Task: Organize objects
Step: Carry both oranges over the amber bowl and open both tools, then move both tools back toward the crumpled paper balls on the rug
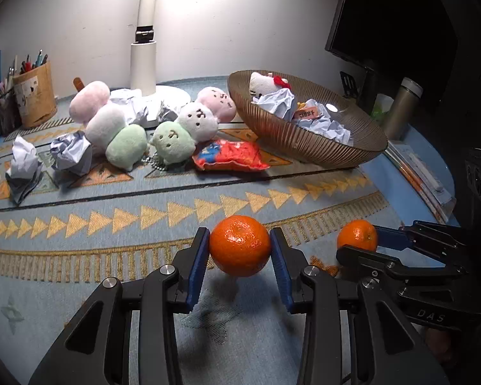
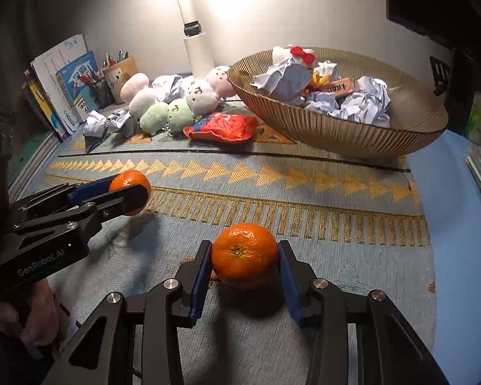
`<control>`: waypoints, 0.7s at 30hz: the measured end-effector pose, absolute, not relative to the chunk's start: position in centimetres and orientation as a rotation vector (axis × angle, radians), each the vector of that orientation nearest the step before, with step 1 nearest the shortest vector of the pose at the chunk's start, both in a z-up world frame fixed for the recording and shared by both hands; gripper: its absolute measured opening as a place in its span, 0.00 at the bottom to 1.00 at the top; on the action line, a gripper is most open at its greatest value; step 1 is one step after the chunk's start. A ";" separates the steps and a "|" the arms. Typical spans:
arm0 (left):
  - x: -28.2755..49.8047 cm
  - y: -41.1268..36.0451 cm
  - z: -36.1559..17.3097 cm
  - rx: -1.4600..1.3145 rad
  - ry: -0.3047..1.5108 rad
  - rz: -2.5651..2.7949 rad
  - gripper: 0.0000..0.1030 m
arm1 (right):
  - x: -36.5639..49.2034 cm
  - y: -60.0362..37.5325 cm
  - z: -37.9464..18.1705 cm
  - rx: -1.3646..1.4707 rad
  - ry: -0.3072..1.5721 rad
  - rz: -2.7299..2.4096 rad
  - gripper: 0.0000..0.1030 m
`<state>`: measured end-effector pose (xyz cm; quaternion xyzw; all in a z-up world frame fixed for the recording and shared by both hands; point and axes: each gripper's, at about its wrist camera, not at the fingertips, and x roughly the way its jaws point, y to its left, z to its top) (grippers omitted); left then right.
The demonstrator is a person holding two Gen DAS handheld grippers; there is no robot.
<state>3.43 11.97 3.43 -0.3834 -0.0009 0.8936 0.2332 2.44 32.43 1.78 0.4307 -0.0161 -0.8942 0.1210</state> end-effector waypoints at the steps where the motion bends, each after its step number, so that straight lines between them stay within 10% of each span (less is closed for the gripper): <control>1: 3.3 12.5 4.6 -1.012 0.008 2.452 0.34 | 2.7 32.8 3.0 1.212 -0.055 -2.625 0.38; 15: -5.7 23.8 8.3 -0.892 0.063 2.330 0.36 | -5.4 45.7 10.1 1.089 -0.577 -2.944 0.39; 18: -6.4 24.5 7.3 -0.956 0.026 2.263 0.78 | -6.3 46.2 8.9 1.163 -0.572 -2.954 0.39; 21: -6.0 23.0 7.7 -0.931 -0.069 2.280 0.86 | -5.9 46.5 8.9 1.168 -0.545 -2.973 0.39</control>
